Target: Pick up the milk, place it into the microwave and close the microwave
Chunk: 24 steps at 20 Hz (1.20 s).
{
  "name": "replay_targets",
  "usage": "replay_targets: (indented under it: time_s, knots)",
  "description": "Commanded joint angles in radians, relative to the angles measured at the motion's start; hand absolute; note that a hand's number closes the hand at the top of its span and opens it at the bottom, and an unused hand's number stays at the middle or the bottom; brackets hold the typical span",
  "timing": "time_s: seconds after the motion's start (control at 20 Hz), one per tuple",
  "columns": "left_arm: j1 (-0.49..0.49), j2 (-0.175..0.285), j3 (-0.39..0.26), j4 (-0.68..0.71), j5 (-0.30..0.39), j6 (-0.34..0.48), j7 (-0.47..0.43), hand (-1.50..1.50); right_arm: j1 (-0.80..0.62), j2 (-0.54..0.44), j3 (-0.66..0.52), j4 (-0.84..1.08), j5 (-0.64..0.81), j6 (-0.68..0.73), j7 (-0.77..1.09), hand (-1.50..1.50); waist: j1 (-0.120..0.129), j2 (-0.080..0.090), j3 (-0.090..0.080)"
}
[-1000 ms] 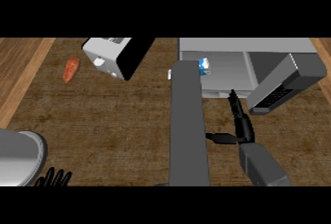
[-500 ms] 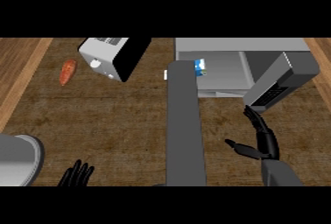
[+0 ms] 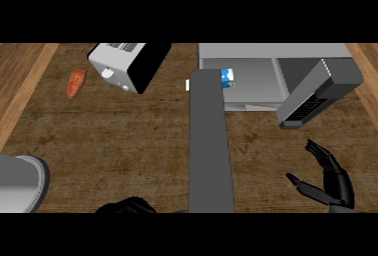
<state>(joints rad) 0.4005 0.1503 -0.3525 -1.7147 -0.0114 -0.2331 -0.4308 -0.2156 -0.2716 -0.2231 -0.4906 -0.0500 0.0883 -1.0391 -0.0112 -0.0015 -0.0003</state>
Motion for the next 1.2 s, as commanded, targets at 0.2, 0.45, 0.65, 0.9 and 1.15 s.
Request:
replay_targets:
  time_s: [0.2, 0.45, 0.65, 0.9, 1.15]
  knots:
    - [-0.221, -0.108, -0.024, 0.140, -0.080, 0.062, 0.097, 1.50, 0.085, -0.088, -0.052, -0.035, -0.082, 0.160, -0.057, -1.50, 0.007, 0.002, 0.001]
    - [-0.345, -0.149, -0.071, 0.271, -0.113, 0.236, 0.091, 1.50, 0.098, -0.132, -0.071, -0.032, -0.106, 0.178, -0.051, -1.50, 0.006, 0.003, 0.001]
    - [-0.400, -0.140, -0.107, 0.361, -0.200, 0.114, 0.127, 1.50, 0.172, -0.155, -0.054, -0.078, -0.119, 0.248, -0.070, -1.50, -0.008, 0.004, 0.002]
    - [-0.503, -0.149, -0.207, 0.482, -0.188, 0.029, 0.265, 1.50, 0.162, -0.215, -0.068, -0.089, -0.155, 0.306, -0.025, -1.50, -0.015, 0.006, 0.002]
    - [-0.642, -0.150, -0.380, 0.645, -0.095, 0.108, 0.266, 1.50, 0.168, -0.198, -0.051, -0.119, -0.156, 0.283, -0.034, -1.50, -0.022, 0.007, 0.001]
